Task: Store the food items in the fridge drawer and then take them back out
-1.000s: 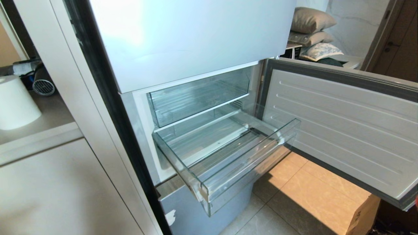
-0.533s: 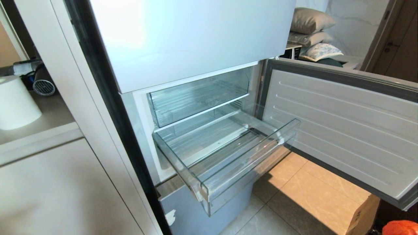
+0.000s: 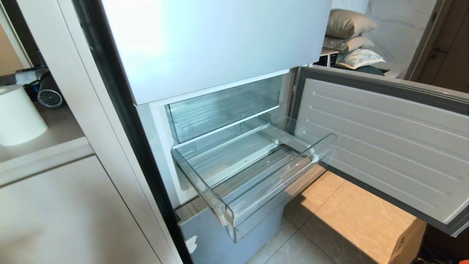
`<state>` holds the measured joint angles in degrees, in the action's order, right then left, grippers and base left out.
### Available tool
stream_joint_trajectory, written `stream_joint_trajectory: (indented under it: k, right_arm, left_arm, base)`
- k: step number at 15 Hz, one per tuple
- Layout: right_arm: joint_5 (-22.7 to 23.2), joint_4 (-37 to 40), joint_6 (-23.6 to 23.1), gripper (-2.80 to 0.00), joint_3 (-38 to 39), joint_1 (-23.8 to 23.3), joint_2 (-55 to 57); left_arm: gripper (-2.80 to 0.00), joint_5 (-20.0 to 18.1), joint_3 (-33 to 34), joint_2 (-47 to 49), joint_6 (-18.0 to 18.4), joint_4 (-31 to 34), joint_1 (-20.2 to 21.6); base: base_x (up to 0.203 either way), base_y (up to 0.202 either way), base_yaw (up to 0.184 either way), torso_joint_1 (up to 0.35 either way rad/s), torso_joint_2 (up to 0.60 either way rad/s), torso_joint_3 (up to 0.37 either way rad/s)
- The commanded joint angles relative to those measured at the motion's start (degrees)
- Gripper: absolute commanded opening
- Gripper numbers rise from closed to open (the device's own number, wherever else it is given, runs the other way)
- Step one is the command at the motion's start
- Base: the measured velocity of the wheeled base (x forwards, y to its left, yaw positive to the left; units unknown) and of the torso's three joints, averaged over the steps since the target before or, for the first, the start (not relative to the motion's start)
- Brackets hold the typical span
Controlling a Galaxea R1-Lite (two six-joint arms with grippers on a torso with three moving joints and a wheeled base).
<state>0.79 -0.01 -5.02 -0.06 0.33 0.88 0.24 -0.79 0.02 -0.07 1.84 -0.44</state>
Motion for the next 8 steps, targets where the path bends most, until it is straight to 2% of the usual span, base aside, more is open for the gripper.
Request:
stream_joint_trajectory:
  k: [1,8]
  right_arm:
    - [-0.07,0.13,0.43,-2.8,0.06,0.02,-0.88]
    - [-0.27,0.1,1.86,-2.8,0.06,0.02,-0.88]
  left_arm:
    - [-2.8,0.02,0.0,-0.06,-0.01,0.0,0.0]
    - [-2.8,0.02,0.0,-0.02,-0.01,0.0,0.0]
  base:
    - [0.0,0.0,0.0,0.0,0.0,0.0]
    - [0.0,0.0,0.0,0.0,0.0,0.0]
